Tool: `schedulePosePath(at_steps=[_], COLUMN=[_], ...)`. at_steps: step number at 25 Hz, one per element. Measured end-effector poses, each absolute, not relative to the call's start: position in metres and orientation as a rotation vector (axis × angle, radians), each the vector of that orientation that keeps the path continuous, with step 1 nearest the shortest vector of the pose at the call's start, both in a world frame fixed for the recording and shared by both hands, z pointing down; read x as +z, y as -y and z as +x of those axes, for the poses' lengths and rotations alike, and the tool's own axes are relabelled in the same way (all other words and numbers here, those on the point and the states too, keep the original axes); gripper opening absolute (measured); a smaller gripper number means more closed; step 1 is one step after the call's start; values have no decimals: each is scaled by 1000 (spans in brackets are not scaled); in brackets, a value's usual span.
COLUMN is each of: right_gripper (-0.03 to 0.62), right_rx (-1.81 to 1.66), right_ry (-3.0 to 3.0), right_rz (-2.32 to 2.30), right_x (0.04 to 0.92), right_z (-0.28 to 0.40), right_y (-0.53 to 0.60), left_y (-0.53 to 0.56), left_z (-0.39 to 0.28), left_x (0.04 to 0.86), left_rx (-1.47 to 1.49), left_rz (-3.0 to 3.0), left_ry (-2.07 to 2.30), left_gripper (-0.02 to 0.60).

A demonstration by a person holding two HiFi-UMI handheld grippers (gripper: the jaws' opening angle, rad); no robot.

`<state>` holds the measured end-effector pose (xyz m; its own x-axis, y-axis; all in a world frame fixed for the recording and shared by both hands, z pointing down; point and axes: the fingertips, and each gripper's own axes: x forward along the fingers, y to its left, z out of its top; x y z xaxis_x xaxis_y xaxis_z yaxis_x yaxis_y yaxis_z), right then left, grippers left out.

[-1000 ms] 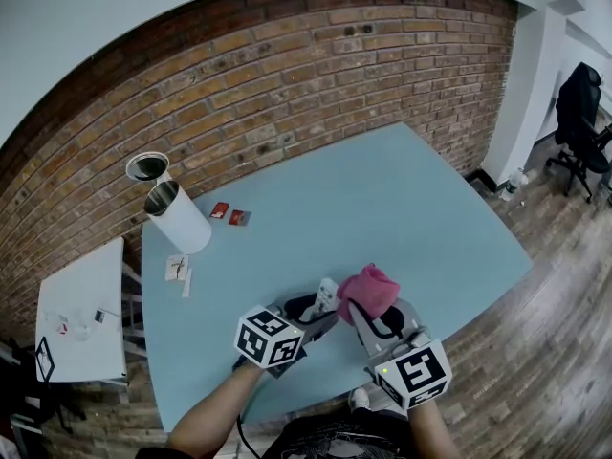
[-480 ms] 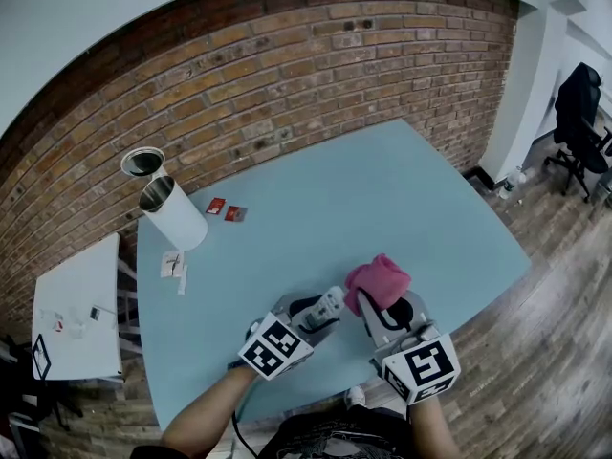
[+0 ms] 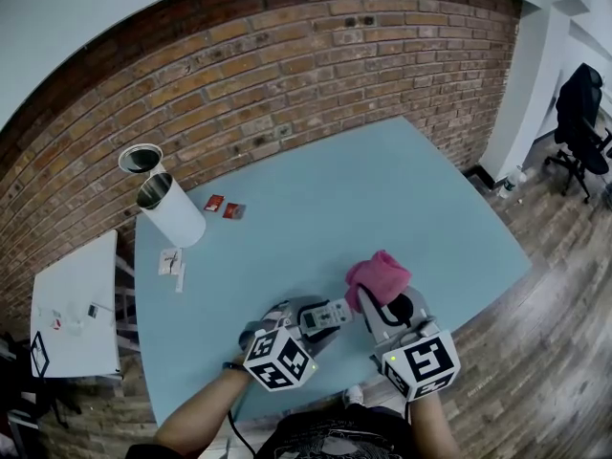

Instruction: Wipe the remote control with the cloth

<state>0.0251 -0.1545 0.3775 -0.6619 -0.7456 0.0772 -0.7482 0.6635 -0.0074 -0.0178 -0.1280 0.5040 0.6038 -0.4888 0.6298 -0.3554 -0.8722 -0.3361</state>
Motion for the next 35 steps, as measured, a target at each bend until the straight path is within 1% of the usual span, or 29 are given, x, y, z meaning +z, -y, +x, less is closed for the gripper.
schedulePosePath(at_steps=[12, 26, 29, 32, 35], right_gripper=[63, 63, 63, 63, 63], right_rx=[40, 144, 189, 210, 228], right_ry=[2836, 2927, 2975, 2967, 2950], right_rz=[1083, 891, 980, 1076, 1078], right_x=[376, 380, 371, 371, 378], right_z=[5, -16, -4, 13, 17], right_y=[152, 142, 150, 160, 161], left_y=[110, 89, 89, 95, 103], left_z=[-11, -2, -3, -8, -16], left_x=[496, 480, 465, 441, 418], left_rx=[-1171, -1052, -921, -705, -457], left_rz=[-2427, -2481, -2676, -2915, -3151], left_ry=[-535, -467, -540, -652, -734], left_gripper=[233, 235, 233, 233, 233])
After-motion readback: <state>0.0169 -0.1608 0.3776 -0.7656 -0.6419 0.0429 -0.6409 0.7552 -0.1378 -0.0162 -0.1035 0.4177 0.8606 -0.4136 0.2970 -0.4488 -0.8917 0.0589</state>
